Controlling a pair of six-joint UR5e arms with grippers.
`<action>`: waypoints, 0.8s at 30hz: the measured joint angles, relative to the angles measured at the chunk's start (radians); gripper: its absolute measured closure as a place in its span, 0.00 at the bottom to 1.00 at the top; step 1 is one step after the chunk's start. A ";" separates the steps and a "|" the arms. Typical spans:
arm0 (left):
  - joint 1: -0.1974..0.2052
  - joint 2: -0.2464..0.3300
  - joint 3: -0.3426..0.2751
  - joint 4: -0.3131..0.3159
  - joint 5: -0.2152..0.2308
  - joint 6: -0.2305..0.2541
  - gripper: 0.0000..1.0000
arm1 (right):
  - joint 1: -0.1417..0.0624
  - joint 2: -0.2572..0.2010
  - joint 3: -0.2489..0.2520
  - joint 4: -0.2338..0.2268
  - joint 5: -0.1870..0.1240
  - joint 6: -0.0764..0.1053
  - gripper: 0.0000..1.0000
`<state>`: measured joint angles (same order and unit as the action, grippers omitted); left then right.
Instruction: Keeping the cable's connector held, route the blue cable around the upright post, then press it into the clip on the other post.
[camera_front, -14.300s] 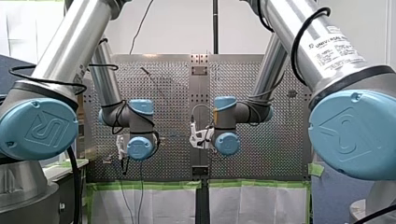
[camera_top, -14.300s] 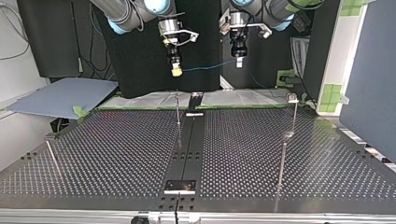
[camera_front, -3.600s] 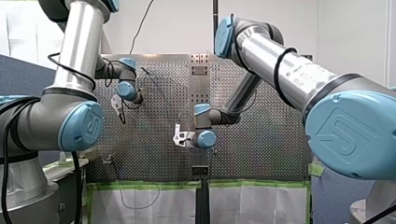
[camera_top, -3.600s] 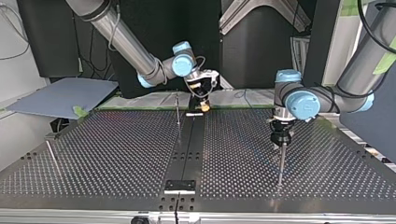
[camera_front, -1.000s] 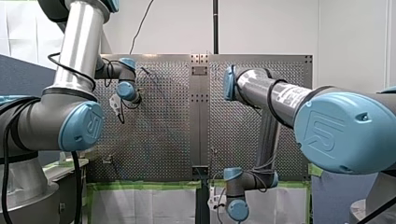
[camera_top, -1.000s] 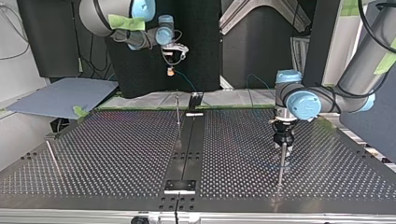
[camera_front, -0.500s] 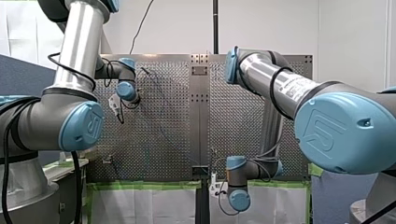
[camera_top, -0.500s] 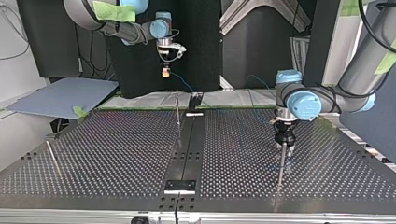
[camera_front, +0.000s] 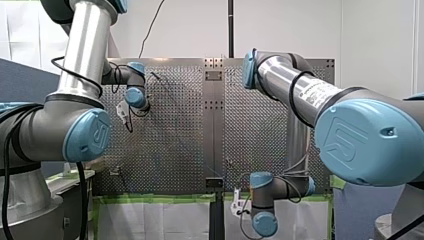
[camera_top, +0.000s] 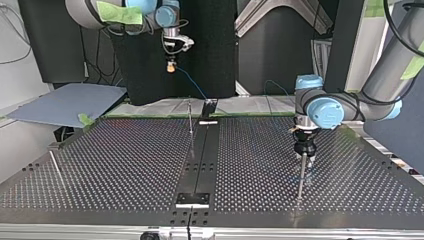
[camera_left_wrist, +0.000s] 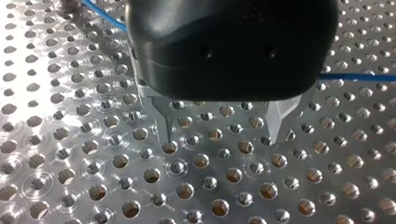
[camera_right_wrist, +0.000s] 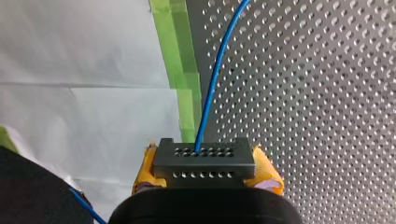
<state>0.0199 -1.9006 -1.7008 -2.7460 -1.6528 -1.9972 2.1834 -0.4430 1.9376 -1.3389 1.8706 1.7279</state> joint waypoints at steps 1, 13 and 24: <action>0.000 0.000 0.000 0.000 0.000 0.000 0.00 | -0.003 0.000 0.009 -0.009 -0.003 0.003 1.00; 0.001 0.000 0.000 -0.002 0.000 -0.007 0.00 | -0.058 -0.014 0.129 -0.135 -0.108 0.001 1.00; 0.003 0.000 0.000 -0.001 0.000 -0.008 0.00 | -0.115 -0.120 0.059 -0.065 -0.222 -0.029 1.00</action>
<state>0.0229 -1.9007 -1.7008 -2.7471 -1.6528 -2.0048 2.0689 -0.5635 1.9962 -1.4044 1.6486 1.6987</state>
